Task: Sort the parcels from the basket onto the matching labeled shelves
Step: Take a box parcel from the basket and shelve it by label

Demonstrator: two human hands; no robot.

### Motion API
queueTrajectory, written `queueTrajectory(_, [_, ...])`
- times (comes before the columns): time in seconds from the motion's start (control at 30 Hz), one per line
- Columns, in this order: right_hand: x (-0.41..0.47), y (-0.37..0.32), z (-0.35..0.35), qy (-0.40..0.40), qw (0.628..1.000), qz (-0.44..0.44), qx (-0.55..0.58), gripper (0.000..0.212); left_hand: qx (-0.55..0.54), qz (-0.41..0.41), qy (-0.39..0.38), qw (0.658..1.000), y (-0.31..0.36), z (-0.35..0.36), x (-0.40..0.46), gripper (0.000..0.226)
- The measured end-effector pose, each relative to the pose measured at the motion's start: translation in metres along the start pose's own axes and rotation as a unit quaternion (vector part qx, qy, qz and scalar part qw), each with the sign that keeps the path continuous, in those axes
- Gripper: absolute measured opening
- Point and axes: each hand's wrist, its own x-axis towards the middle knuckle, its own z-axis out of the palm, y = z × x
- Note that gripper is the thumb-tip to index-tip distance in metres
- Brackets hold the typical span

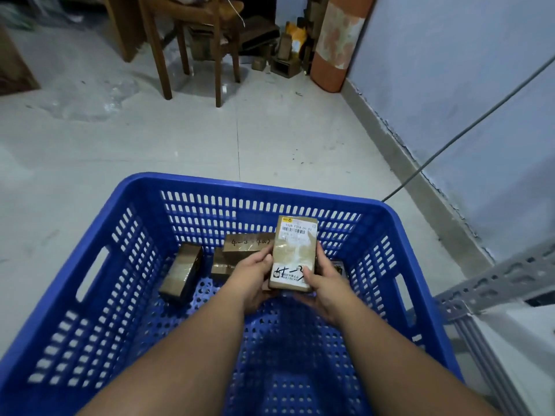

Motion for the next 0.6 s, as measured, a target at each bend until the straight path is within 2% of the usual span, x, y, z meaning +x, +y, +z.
queueTrajectory(0.13, [-0.064,-0.075,0.031,-0.038,0.998,-0.036,0.019,0.068,0.001,0.031,-0.009,0.999,0.065,0.023,-0.071,0.034])
queueTrajectory(0.3, [-0.149,-0.226,0.082,-0.072,0.993,-0.090,0.006,0.064,0.027,0.097,-0.022,0.995,0.198,0.088,-0.173,0.040])
queueTrajectory(0.47, [-0.258,-0.437,0.150,-0.110,0.976,-0.186,-0.034,0.067,0.059,0.215,-0.064,0.973,0.392,0.183,-0.313,0.045])
queueTrajectory(0.6, [-0.366,-0.619,0.204,-0.178,0.941,-0.285,-0.038,0.061,0.059,0.315,-0.111,0.941,0.545,0.263,-0.437,0.045])
